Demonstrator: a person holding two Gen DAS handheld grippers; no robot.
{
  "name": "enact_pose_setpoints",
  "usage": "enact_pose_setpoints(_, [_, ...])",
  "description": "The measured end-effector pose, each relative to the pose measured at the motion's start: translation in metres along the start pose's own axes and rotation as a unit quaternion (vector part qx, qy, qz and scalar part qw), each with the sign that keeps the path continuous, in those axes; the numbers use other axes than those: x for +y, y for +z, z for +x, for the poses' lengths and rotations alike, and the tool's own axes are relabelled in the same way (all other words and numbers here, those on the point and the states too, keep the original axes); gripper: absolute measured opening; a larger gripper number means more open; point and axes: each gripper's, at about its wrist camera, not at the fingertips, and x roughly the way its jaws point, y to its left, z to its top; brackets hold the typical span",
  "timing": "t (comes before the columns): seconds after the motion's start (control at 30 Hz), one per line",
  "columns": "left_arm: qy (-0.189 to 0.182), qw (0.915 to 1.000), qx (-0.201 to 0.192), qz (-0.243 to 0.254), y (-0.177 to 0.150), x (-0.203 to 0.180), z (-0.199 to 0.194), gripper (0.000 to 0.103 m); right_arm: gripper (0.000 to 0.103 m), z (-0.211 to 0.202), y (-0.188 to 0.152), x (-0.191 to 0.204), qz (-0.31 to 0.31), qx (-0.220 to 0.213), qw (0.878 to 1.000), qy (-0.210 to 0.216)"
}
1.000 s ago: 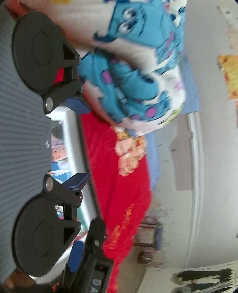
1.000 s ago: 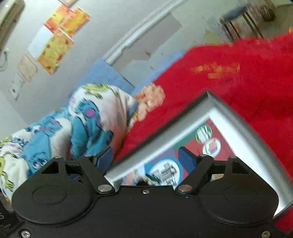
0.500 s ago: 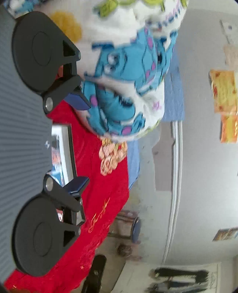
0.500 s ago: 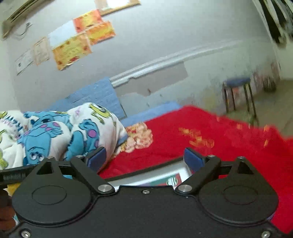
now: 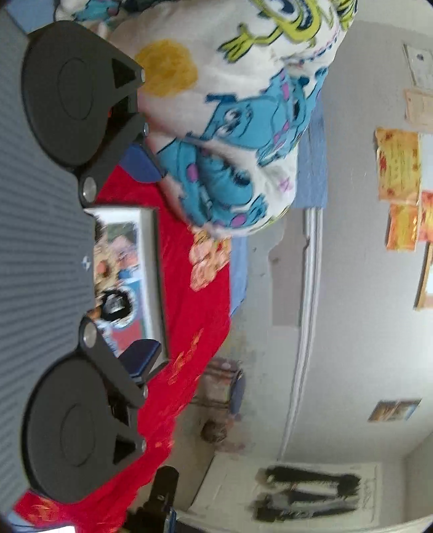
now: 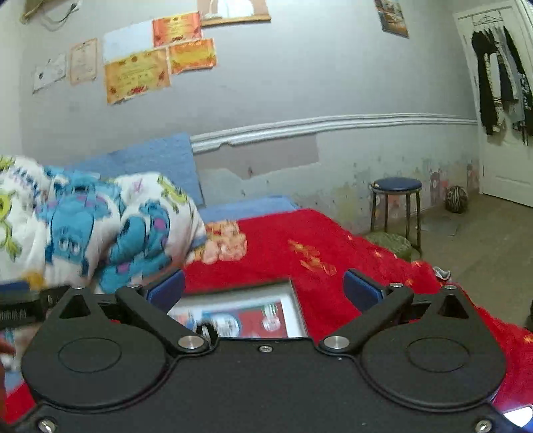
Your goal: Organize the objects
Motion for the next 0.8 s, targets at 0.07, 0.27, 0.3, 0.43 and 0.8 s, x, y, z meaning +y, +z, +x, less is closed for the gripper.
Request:
enact_pose_setpoints(0.07, [0.003, 0.9998, 0.019, 0.002, -0.012, -0.002, 0.007, 0.103, 0.103, 0.003, -0.021, -0.01, 0.023, 0.018, 0.999, -0.019])
enact_pose_setpoints(0.27, [0.031, 0.9927, 0.114, 0.025, -0.036, -0.01, 0.04, 0.103, 0.103, 0.032, -0.044, -0.014, 0.02, 0.084, 0.996, -0.035])
enact_pose_setpoints(0.3, [0.032, 0.9886, 0.142, 0.038, -0.039, -0.013, 0.046, 0.103, 0.103, 0.036, -0.046, -0.011, 0.012, 0.088, 0.995, -0.036])
enact_pose_setpoints(0.43, [-0.003, 0.9839, 0.179, 0.006, -0.048, -0.009, 0.049, 0.103, 0.103, 0.054, -0.055, -0.001, 0.012, 0.119, 0.992, -0.032])
enact_pose_setpoints(0.8, [0.028, 0.9768, 0.211, -0.027, -0.05, -0.005, 0.045, 0.103, 0.103, 0.05, -0.055, 0.027, -0.003, 0.133, 0.991, -0.006])
